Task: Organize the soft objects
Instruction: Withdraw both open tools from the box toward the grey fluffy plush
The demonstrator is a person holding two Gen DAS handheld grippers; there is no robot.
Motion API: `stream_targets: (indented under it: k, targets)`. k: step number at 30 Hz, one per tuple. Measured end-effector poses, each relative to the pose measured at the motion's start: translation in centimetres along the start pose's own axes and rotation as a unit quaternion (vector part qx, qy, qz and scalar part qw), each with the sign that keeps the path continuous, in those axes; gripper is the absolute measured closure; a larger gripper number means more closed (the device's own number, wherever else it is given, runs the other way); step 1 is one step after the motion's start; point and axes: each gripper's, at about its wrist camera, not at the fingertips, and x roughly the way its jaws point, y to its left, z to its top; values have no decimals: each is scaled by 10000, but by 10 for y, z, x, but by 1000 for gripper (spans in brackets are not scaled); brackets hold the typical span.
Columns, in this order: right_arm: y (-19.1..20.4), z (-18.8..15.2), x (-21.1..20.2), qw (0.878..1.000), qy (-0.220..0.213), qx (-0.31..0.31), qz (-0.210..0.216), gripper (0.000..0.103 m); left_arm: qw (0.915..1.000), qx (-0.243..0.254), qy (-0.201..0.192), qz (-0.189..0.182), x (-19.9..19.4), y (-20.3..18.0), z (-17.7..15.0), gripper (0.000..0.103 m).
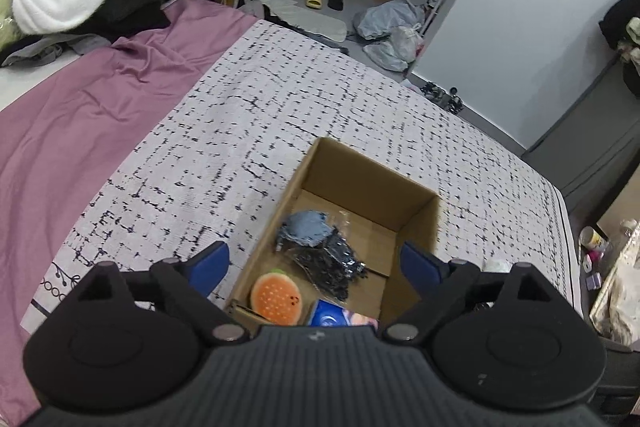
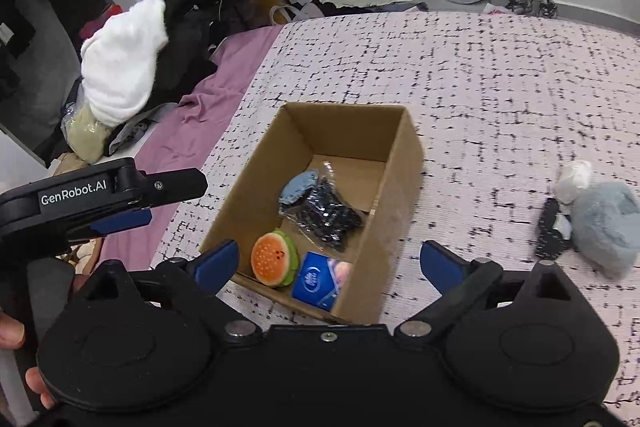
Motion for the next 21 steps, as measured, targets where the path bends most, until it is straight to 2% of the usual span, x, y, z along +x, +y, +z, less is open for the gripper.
stream_targets:
  k: [21]
  targets:
    - [-72, -17, -50, 9985, -429, 302, -125, 4, 9984, 535, 27, -191, -1, -71, -25, 11]
